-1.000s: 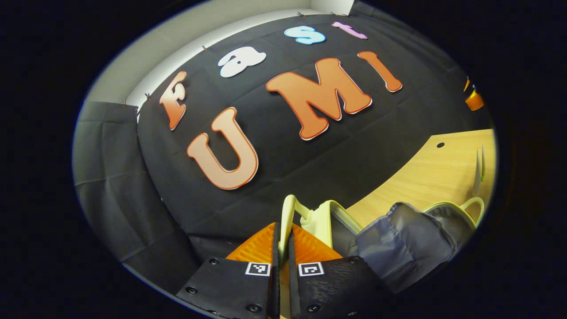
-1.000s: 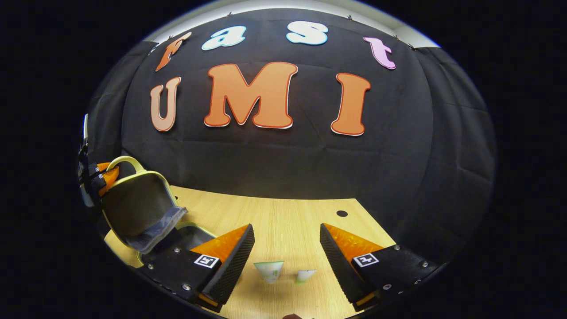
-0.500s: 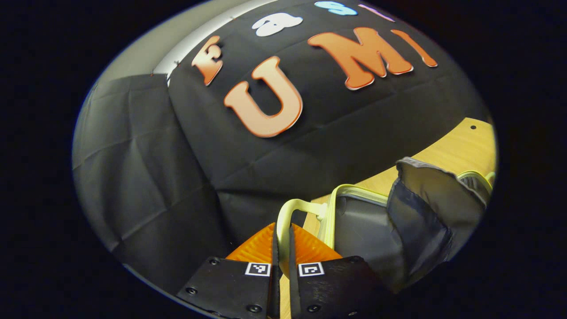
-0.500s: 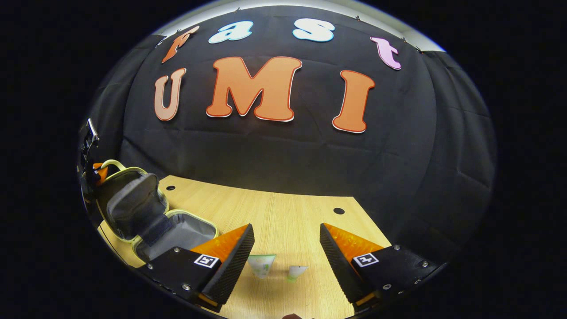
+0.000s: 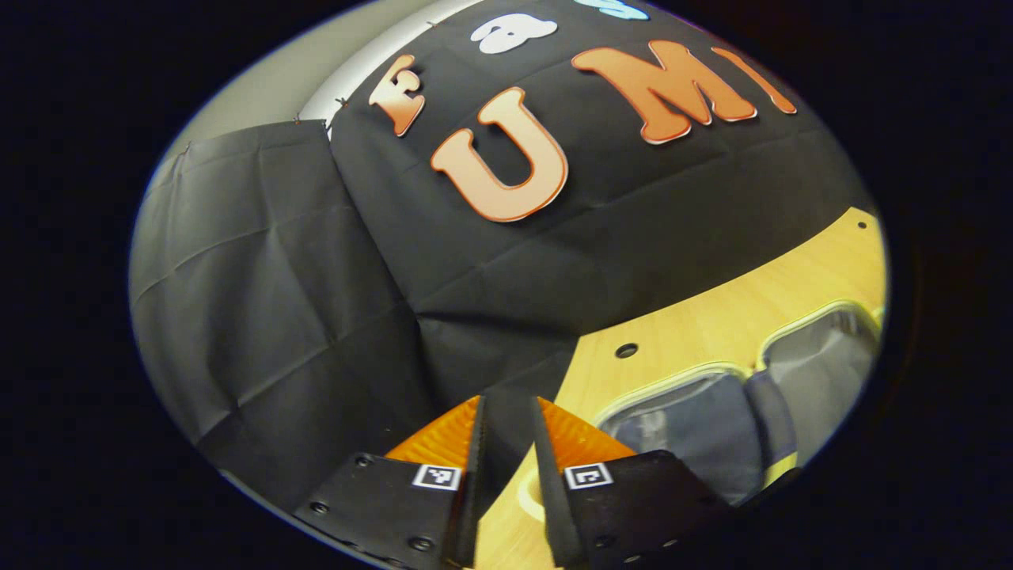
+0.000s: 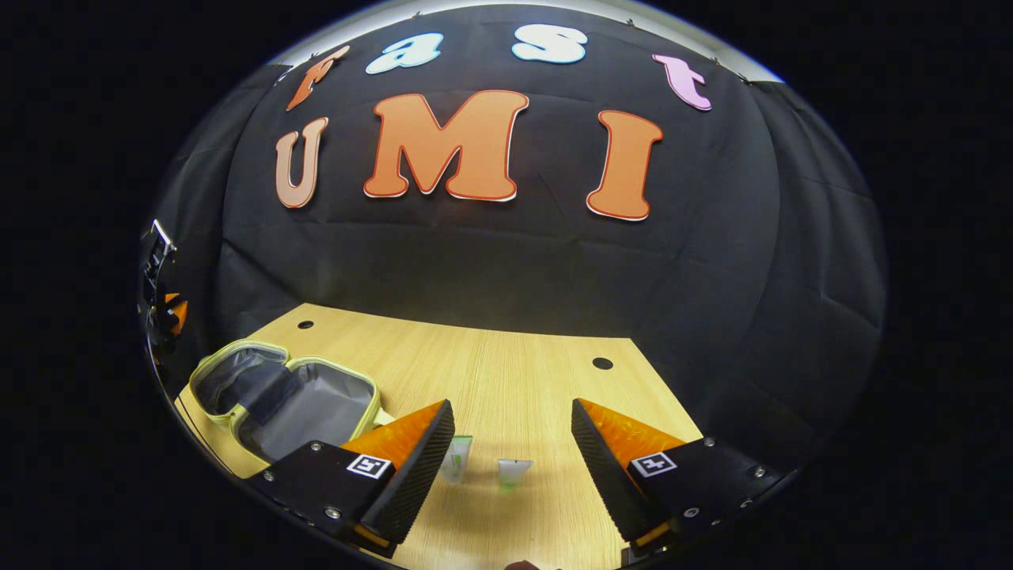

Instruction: First open the suitcase, pack the skin care products into it, and then close the suitcase.

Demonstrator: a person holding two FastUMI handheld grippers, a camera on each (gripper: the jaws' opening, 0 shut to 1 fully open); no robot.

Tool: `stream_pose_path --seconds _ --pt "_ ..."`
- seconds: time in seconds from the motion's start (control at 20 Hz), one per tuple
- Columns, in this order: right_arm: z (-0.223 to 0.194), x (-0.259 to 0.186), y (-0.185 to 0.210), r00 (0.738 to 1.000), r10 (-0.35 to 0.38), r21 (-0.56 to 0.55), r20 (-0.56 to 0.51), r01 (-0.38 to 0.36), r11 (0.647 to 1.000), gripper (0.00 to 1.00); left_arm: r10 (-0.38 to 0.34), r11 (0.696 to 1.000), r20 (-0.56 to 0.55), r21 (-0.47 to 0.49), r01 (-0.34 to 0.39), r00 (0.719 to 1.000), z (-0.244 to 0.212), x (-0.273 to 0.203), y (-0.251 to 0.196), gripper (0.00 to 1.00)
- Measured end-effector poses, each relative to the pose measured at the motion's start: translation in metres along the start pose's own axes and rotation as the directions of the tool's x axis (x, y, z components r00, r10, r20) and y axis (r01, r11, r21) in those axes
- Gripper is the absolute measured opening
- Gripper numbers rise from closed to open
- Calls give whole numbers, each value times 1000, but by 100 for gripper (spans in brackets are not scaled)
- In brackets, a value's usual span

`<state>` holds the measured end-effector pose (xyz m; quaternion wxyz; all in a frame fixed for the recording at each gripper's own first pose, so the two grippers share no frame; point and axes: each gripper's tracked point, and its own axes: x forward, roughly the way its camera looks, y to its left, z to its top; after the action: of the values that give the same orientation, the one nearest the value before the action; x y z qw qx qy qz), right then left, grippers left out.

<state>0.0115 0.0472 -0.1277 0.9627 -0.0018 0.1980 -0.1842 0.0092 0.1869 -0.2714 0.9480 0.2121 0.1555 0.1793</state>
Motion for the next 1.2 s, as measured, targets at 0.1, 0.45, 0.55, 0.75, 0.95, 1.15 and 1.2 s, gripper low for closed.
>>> stream_pose_path --seconds 0.1,0.45,0.55,0.75,0.95,1.15,1.2 --pt "-3 0 -3 1000 10 3 -2 -10 1000 95 -68 997 39 -35 69 997 30 -13 -26 63" --pt "-13 -3 -22 997 73 -18 5 -73 997 95 -321 935 133 -110 336 938 103 -98 -186 89" --pt "-17 -2 -27 995 95 -28 -5 -95 995 95 -396 903 159 -113 416 904 121 -124 -235 91" --pt "-19 -4 -44 992 129 -47 -3 -129 991 95 -524 834 186 -87 545 831 142 -169 -319 92" --pt "-25 -6 -58 987 161 -61 -16 -162 985 95 -622 767 173 -61 639 764 140 -205 -396 92" --pt "-37 -3 -71 983 183 -80 -18 -184 980 95 -651 739 143 -104 666 745 121 -215 -455 92" --pt "-41 -2 -76 984 174 -84 -24 -176 981 95 -662 729 131 -116 675 738 115 -214 -471 92"
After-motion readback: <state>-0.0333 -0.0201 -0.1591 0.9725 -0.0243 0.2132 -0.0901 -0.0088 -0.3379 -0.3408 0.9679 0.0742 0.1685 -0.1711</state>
